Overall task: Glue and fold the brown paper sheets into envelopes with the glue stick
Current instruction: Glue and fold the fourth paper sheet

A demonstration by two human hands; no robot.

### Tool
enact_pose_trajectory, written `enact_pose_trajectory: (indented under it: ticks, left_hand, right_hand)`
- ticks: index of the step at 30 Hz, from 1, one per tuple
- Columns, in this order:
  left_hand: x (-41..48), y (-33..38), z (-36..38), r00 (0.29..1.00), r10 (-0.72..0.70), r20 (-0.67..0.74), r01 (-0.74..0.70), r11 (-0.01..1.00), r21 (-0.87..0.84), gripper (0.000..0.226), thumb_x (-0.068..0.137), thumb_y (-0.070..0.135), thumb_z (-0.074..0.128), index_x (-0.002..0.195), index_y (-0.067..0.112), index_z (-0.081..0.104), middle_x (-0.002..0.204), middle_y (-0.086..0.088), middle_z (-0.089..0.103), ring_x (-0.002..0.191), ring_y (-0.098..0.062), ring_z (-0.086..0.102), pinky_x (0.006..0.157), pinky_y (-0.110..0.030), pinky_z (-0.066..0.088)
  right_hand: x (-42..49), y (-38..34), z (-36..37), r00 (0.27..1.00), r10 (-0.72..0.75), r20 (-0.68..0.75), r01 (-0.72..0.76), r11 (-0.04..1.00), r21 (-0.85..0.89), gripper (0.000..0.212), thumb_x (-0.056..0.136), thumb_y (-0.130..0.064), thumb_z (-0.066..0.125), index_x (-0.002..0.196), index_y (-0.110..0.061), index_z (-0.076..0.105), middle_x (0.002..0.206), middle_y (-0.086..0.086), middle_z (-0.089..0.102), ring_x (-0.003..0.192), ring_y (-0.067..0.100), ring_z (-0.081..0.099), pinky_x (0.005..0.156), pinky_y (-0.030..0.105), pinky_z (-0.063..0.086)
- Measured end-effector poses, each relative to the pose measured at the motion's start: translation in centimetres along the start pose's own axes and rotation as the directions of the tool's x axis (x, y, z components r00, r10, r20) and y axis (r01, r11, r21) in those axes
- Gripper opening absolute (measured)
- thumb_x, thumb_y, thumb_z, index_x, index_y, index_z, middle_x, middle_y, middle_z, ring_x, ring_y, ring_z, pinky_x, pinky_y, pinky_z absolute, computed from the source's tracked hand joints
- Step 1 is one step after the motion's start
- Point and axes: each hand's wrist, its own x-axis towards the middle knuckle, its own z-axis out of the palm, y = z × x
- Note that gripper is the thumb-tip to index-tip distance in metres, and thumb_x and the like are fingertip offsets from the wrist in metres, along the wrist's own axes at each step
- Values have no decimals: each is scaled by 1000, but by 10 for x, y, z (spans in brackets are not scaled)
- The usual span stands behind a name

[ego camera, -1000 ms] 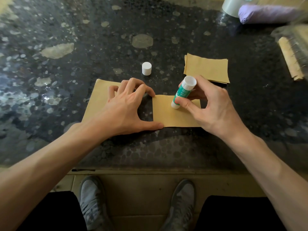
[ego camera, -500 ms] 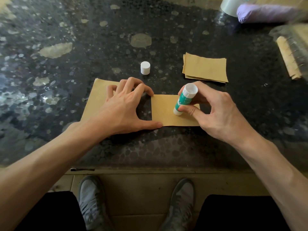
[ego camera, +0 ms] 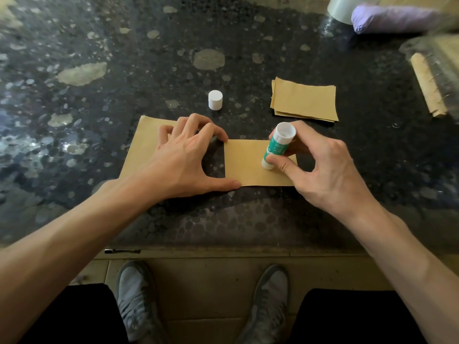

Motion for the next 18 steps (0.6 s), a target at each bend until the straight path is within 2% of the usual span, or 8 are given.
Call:
enact_pose_trajectory:
  ticks: [5,9,15,18]
  left_hand:
    - [0,-1,0,1000,-2,-2,2,1000,-3,96,55,99,48,132,42,46,135,12,36,132,-11,31,105,-34,18]
    - [1,-1,1,1000,2,-5,-2,1000,4,94,58,97,55,133,41,46,136,11,36,133,-12,31,105,-34,17]
    - [1,0,1,1000,-8,-5,8,1000,1,95,55,99,47,131,42,46,136,13,36,132,-11,31,104,-35,19]
    - [1,-1,1,1000,-10,1,10,1000,5,96,55,99,47,132,43,45,137,13,35,133,-11,30,104,-35,19]
  right_hand:
    - [4,3,3,999,-7,-40,6,1000,-10,35,96,-38,73,121,-17,62,108,-13,65,103,0,59,84,7,46]
    - [9,5,4,998,5,-55,-5,1000,0,35,96,-38,73,118,-13,63,107,-11,67,104,2,61,85,14,50]
    - [16,8,4,996,7,-86,-8,1000,-10,32,96,-39,73,113,-13,63,104,-7,70,95,5,65,84,17,52]
    - [19,10,6,993,18,-120,-19,1000,-11,33,96,-37,74,112,-11,63,101,-10,68,97,0,60,82,8,48]
